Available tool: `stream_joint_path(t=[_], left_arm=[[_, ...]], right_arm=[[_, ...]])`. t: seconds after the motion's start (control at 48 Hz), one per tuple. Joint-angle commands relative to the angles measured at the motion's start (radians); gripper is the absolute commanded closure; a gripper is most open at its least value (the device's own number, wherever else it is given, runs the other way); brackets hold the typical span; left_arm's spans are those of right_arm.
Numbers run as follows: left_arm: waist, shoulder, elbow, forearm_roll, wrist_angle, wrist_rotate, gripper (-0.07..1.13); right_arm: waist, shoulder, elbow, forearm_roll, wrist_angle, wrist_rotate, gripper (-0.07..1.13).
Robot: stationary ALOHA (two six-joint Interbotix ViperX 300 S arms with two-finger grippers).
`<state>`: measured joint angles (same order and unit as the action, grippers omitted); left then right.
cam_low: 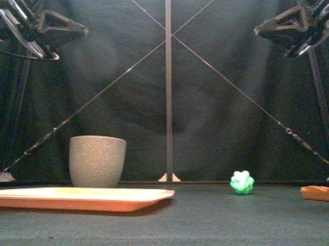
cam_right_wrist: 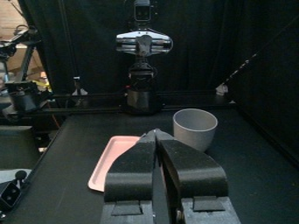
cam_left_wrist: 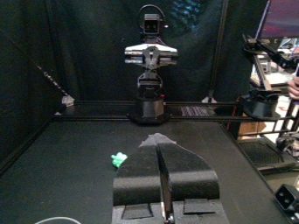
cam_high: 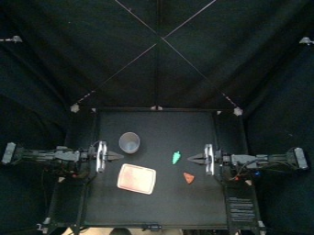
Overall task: Pick the green grapes then place it in the grey bowl
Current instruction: Pick the green grapes
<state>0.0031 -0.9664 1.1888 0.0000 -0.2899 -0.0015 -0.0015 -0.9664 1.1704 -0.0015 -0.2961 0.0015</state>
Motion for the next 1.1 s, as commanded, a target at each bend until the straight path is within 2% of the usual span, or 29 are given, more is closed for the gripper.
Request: stream_joint_path(t=[0.021, 0.25, 0.438, 0.542, 0.604, 0.854, 0.958, 1.104], left_arm=[[0.005, 0.009, -0.044, -0.002, 0.092, 0.002, 0.89], [0.035, 0.009, -0.083, 0.000, 0.233, 0.005, 0.89], [0.086, 0.008, -0.081, 0.006, 0.261, 0.006, 0.89], [0.115, 0.009, -0.071, 0.008, 0.262, 0.006, 0.89], [0.132, 0.009, -0.063, 0.008, 0.261, 0.006, 0.89], [0.172, 0.009, -0.052, 0.008, 0.264, 0.006, 0.89], [0.175, 0.008, -0.051, 0.008, 0.270, 0.006, 0.89], [0.178, 0.009, -0.049, 0.008, 0.267, 0.008, 0.89]], right_arm=[[0.005, 0.026, -0.009, 0.031, 0.002, 0.014, 0.98], [-0.012, 0.086, -0.015, 0.152, 0.043, 0.072, 0.98], [-0.026, 0.141, -0.018, 0.249, 0.057, 0.152, 0.98], [-0.028, 0.189, -0.015, 0.311, 0.078, 0.216, 0.93], [-0.028, 0.224, -0.017, 0.344, 0.089, 0.256, 0.87], [-0.037, 0.388, -0.040, 0.402, 0.094, 0.413, 0.27], [-0.055, 0.456, -0.058, 0.402, 0.094, 0.468, 0.07], [-0.107, 0.546, -0.063, 0.425, 0.100, 0.537, 0.07]])
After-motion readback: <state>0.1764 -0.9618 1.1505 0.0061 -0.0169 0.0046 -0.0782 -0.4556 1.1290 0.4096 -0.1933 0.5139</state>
